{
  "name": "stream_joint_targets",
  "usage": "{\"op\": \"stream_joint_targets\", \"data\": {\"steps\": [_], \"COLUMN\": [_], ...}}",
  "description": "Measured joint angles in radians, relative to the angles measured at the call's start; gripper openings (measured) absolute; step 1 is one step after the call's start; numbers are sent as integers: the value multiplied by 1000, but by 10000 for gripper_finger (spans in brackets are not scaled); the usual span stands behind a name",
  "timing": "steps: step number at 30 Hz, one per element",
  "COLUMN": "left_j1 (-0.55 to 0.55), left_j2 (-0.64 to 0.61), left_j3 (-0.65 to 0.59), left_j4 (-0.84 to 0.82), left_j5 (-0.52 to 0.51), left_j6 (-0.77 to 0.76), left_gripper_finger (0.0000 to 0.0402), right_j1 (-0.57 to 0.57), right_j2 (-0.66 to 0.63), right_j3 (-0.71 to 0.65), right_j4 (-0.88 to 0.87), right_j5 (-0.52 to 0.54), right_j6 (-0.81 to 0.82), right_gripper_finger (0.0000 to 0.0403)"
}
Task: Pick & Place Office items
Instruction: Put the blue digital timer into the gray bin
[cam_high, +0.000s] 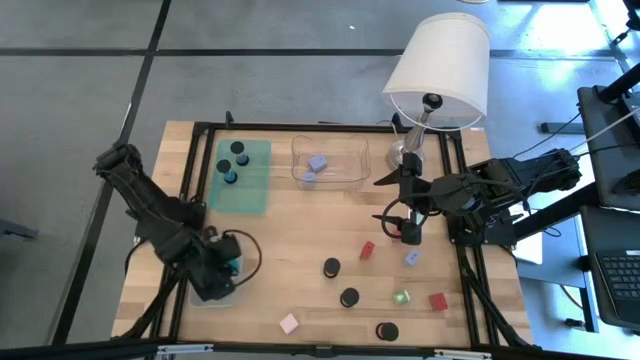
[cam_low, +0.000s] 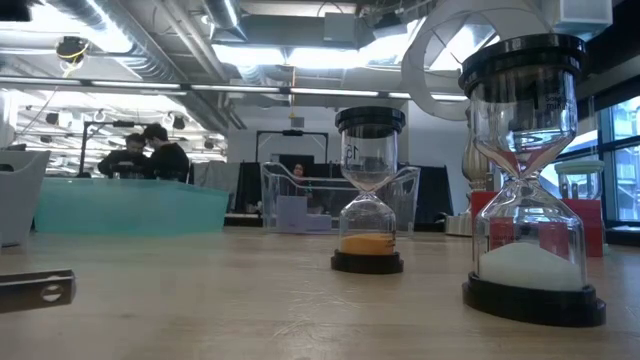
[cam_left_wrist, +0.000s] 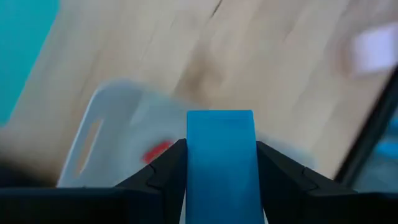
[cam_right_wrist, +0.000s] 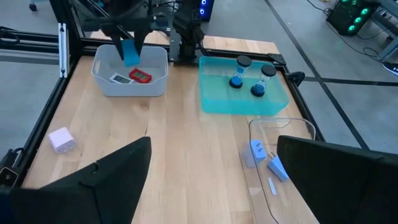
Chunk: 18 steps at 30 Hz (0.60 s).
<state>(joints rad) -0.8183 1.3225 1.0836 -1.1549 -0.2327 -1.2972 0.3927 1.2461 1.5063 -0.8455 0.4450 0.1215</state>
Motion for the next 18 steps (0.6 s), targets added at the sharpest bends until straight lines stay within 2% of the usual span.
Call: {"op": "stream_joint_targets", "data": {"steps": [3, 10, 18], "left_j1": [-37, -105, -124], "left_j2": [2, 2, 2], "left_j3": [-44, -177, -313], "left_j4": [-6, 23, 213], "left_j5": [33, 1, -41], "left_j6": [-9, -50, -25], "left_gripper_finger": [156, 156, 156], "right_j1": [0, 0, 0], "right_j2": [0, 0, 0], "right_j3": [0, 0, 0], "right_j4": [0, 0, 0], "right_j5": [0, 0, 0], "right_j6": [0, 0, 0], "right_gripper_finger": [351, 351, 351]}}
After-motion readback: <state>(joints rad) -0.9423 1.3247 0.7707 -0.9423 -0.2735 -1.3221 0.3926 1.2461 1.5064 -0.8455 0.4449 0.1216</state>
